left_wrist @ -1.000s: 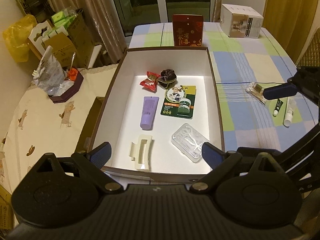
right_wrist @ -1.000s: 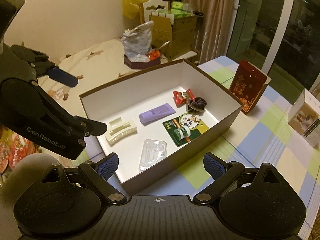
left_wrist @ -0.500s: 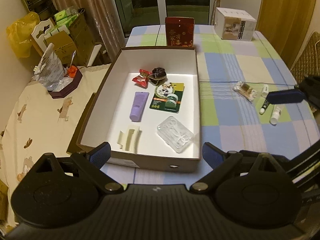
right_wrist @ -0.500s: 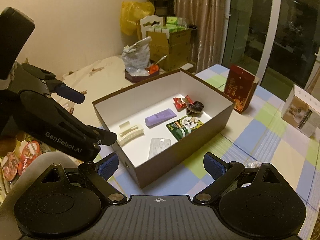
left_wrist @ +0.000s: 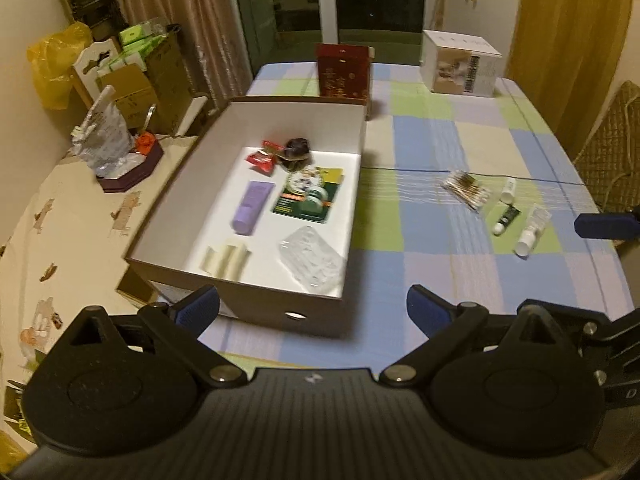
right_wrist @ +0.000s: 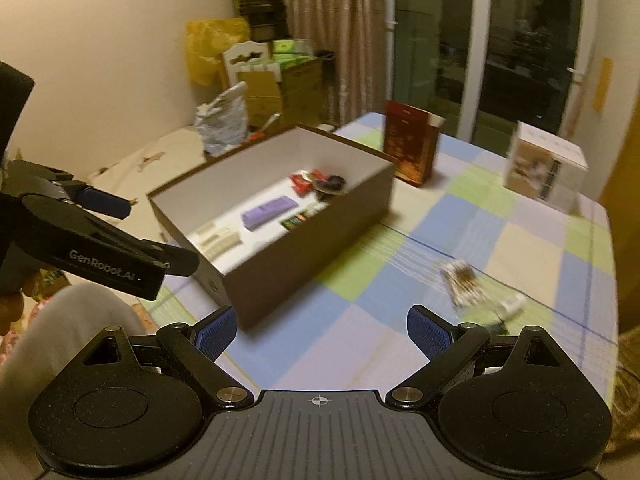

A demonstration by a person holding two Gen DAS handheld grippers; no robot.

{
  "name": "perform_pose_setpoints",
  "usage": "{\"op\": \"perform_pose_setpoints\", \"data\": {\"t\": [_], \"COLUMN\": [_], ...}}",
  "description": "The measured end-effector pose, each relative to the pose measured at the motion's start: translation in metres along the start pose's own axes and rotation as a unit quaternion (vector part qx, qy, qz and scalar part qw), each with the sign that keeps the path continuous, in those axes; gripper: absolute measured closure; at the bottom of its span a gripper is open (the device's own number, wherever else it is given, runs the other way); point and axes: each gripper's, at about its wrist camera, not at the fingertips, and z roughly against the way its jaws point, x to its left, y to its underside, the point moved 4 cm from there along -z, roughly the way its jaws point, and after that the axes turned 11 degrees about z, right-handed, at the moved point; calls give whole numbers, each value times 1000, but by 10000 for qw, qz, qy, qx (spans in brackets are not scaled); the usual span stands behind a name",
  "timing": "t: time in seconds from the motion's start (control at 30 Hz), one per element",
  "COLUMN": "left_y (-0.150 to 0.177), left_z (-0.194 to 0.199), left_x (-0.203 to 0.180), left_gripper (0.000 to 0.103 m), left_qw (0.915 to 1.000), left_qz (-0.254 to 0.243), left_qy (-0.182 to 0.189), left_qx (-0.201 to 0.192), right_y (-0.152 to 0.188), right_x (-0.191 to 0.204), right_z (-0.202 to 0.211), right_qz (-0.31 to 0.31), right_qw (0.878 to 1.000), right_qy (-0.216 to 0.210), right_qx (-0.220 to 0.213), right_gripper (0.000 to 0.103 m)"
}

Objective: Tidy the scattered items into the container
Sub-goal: 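Move both tools back from the box toward the remaining tubes and swabs, then grasp the white tube with the right tool while the left tool grasps the black tube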

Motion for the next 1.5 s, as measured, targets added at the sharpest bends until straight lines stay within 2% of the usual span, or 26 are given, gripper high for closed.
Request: {"op": "perform_pose_setpoints", "data": {"t": [0.23,0.43,0.87,1.07,1.2,1.33,1.5], "left_y": [14,13,13,13,6,-3,-15], "left_z": [-14,-32,-70,-97,-118,-143,-175], "left_x": [-41,-70,-104,-117,-127,-138,-147], "left_gripper": [4,4,5,9,11,14,23], "left_qw": [9988,9970,9934,9912,9900,9888,9882], "left_qz": [-300,-570,-864,-981,-1014,-1051,-943], "left_qy": [360,493,668,741,819,866,916], "left_qx": [144,171,353,487,541,619,781], "right_y": [44,74,104,121,128,129,127], "right_x": [-33,-64,-109,-137,-162,-187,-211], "right_z": [16,23,9,-14,-33,-54,-80], "right_qz": [-499,-921,-1631,-2324,-2919,-3441,-3674], "right_qw": [9973,9917,9774,9597,9418,9234,9107], "right_qy": [414,688,985,1100,1180,1325,1666], "right_qx": [340,573,911,1135,1180,1069,893], "right_gripper": [6,6,6,6,6,7,7]}}
